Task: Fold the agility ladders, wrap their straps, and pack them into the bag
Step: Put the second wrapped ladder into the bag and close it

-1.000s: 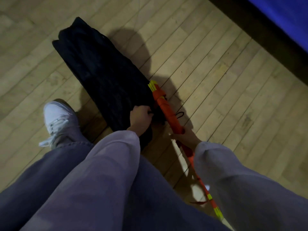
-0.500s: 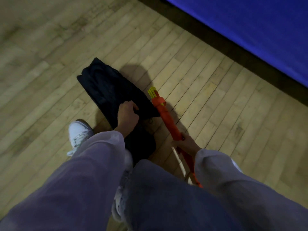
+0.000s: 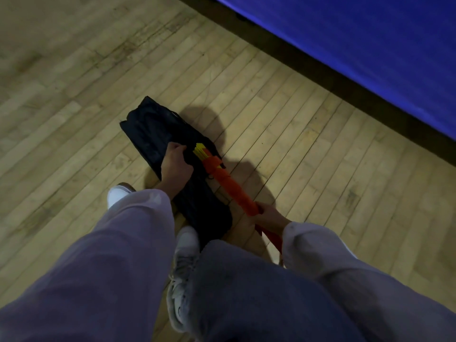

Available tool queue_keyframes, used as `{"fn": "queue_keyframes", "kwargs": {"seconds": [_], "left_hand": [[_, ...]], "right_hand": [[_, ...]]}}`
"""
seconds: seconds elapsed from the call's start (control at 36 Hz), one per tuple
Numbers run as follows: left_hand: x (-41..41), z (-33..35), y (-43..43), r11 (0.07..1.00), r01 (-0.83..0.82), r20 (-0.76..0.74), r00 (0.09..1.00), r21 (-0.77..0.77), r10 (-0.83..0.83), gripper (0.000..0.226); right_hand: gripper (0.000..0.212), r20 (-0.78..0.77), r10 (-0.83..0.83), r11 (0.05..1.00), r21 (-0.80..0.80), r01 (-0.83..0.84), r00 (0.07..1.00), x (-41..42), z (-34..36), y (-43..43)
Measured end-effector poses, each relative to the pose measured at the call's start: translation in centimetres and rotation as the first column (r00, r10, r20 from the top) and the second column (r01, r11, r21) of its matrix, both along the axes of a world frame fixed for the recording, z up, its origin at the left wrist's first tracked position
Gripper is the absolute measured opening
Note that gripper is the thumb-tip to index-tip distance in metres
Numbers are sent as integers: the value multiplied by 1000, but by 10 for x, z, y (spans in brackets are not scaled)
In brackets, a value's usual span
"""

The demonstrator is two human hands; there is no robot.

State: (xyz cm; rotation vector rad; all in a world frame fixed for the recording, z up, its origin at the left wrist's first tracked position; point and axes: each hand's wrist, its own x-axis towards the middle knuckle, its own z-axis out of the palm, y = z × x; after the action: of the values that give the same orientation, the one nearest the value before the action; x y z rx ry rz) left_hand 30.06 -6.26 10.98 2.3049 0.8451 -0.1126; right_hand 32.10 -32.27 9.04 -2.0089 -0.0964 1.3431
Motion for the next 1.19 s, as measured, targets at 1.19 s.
{"fn": "queue_keyframes", "kwargs": {"seconds": [1.19], "left_hand": [[19,5,-7,990,135,-53,989,-52,-137,78]], "right_hand": [[20,190,113,984,-155,-84,975,13,-2,5]]}}
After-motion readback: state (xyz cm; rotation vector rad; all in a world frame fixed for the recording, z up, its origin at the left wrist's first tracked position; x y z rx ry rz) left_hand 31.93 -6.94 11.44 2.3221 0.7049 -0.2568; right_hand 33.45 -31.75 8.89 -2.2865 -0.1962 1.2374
